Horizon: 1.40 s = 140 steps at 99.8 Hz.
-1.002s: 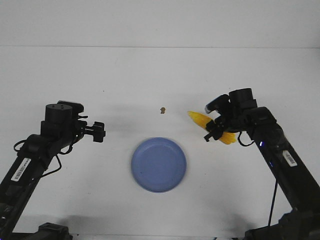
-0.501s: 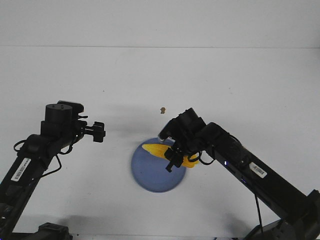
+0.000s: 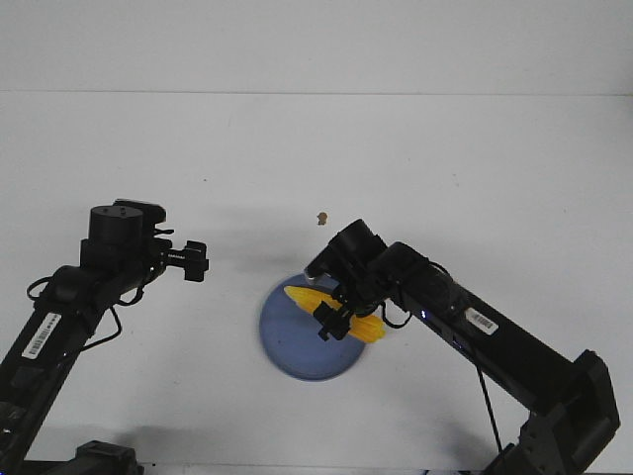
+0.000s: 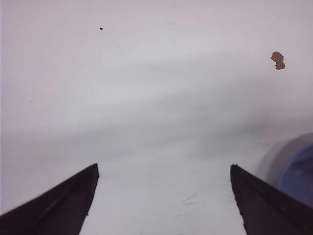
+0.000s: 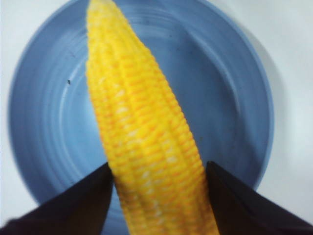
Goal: Place corn on plate with both arms
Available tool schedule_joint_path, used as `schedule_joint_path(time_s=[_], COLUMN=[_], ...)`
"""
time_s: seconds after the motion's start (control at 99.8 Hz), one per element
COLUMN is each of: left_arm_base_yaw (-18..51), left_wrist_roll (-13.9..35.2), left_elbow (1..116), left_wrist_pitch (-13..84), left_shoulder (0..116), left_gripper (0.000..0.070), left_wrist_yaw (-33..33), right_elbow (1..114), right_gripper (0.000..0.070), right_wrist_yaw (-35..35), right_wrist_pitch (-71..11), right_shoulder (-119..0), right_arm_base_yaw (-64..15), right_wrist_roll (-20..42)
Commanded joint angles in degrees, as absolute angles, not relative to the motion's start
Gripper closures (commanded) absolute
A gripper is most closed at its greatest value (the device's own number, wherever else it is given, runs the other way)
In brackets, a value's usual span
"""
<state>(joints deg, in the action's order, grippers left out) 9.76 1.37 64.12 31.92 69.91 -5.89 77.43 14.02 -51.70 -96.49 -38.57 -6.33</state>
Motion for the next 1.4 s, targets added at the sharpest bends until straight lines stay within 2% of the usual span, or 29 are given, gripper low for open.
schedule_joint_path(time_s=[0.0,0.24,0.421,0.551,0.781,0.912,1.052,1.152,1.312,1.392], left_arm_base_yaw=[9.8,9.8,9.8,9.8,9.5,8.7,7.9,7.7,7.7,7.7], left_wrist_roll=[1.1,1.1,1.1,1.1,1.1,1.1,1.1,1.1,1.4,2.9], left_elbow=[65.1,65.1,65.1,65.2,65.2,65.2,64.9,63.6,58.3,53.7], left_wrist_pitch=[31.7,31.7,31.7,31.4,31.2,30.7,28.2,25.1,21.0,19.4], left_shoulder=[70.4,70.3,70.3,70.3,70.0,68.3,64.2,60.0,52.3,48.1], left_gripper=[0.0150,0.0156,0.0157,0.0163,0.0161,0.0161,0.0161,0.0160,0.0160,0.0157], left_wrist_yaw=[-6.0,-6.0,-5.9,-5.9,-5.9,-5.9,-5.8,-5.7,-5.2,-2.7], right_elbow=[78.1,78.1,78.1,78.1,77.7,76.1,70.9,64.2,53.2,48.3], right_gripper=[0.0223,0.0223,0.0223,0.0223,0.0223,0.0223,0.0223,0.0223,0.0223,0.0223], right_wrist_yaw=[14.1,14.1,14.0,13.2,9.0,8.8,9.0,9.0,9.0,9.0], right_wrist_pitch=[-50.5,-49.1,-45.6,-42.6,-43.4,-43.2,-41.2,-36.7,-30.8,-29.1], right_shoulder=[-97.7,-96.9,-92.1,-86.9,-76.8,-70.5,-62.2,-55.0,-44.4,-39.4], right_arm_base_yaw=[-39.0,-37.3,-33.6,-28.4,-16.1,-8.6,-1.3,2.2,4.3,4.3], right_wrist_roll=[-5.6,-5.2,-5.4,-5.3,-5.4,-5.4,-5.4,-4.3,-3.2,-2.6])
